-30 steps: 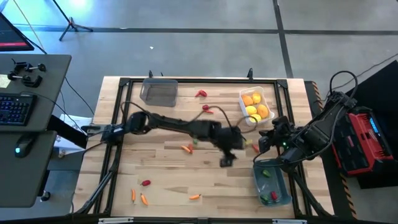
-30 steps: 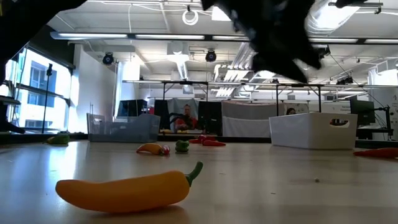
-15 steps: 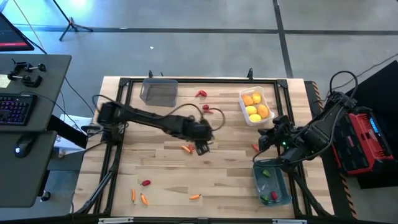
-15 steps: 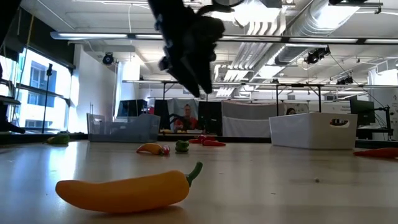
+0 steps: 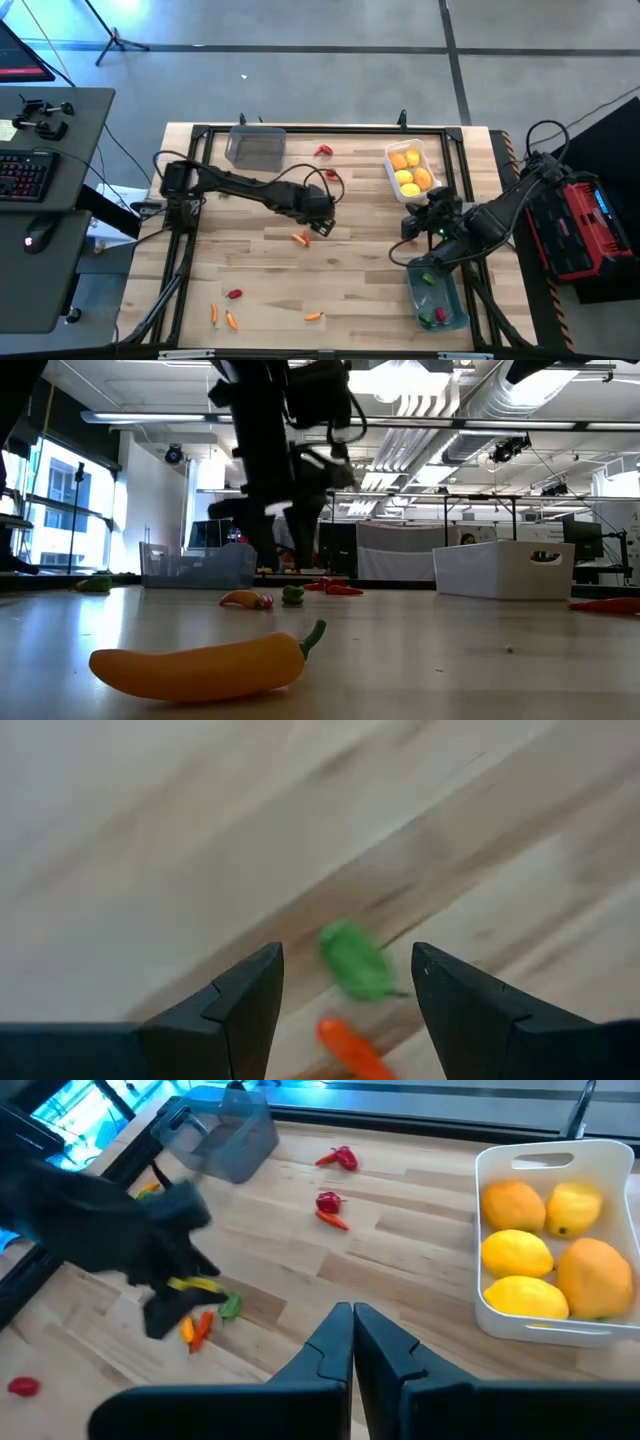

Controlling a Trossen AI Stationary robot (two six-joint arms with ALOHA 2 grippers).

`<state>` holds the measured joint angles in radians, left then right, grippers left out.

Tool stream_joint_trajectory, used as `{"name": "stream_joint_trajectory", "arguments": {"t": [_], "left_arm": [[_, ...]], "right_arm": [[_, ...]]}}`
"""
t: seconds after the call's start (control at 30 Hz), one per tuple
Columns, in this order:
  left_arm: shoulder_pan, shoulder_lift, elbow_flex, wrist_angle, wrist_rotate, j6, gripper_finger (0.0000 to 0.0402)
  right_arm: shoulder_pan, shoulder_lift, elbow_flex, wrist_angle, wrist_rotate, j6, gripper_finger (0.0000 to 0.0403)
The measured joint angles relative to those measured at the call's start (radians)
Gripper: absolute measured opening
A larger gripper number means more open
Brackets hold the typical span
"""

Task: Sort produce into baskets
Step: Put the green chili pepper into the blue bin

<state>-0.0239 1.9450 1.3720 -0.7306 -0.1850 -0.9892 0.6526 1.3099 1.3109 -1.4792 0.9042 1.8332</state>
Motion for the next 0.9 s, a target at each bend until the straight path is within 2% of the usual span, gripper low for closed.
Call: {"name": "stream_joint_trajectory", "arguments": {"t": [0.1,0.4,0.6,0.67,0.77,0.9], "left_arm": [[0.006,0.040,0.000,0.004,0.065,-0.046,0.0209],[-0.002,0.104,0.003,0.099,0.065,-0.100,0.0209],[-0.010,0.120,0.005,0.098,0.051,-0.041,0.0200],[-0.011,0.121,0.005,0.093,0.038,-0.044,0.0178],[-0.002,0.116,0.003,0.093,0.043,-0.008,0.0119],[-0.010,0.107,0.015,0.167,0.076,0.171,0.0026]], "right_arm": [[-0.009,0.000,0.000,0.004,-0.001,0.000,0.0003],[-0.013,0.000,0.000,0.014,-0.003,0.000,0.0003],[-0.013,0.000,0.000,0.026,-0.006,-0.001,0.0003],[-0.013,0.000,0.000,0.030,-0.007,-0.011,0.0003],[-0.013,0.000,0.000,0.031,-0.010,-0.027,0.0003],[-0.004,-0.011,0.000,0.030,-0.011,-0.085,0.0003]]}}
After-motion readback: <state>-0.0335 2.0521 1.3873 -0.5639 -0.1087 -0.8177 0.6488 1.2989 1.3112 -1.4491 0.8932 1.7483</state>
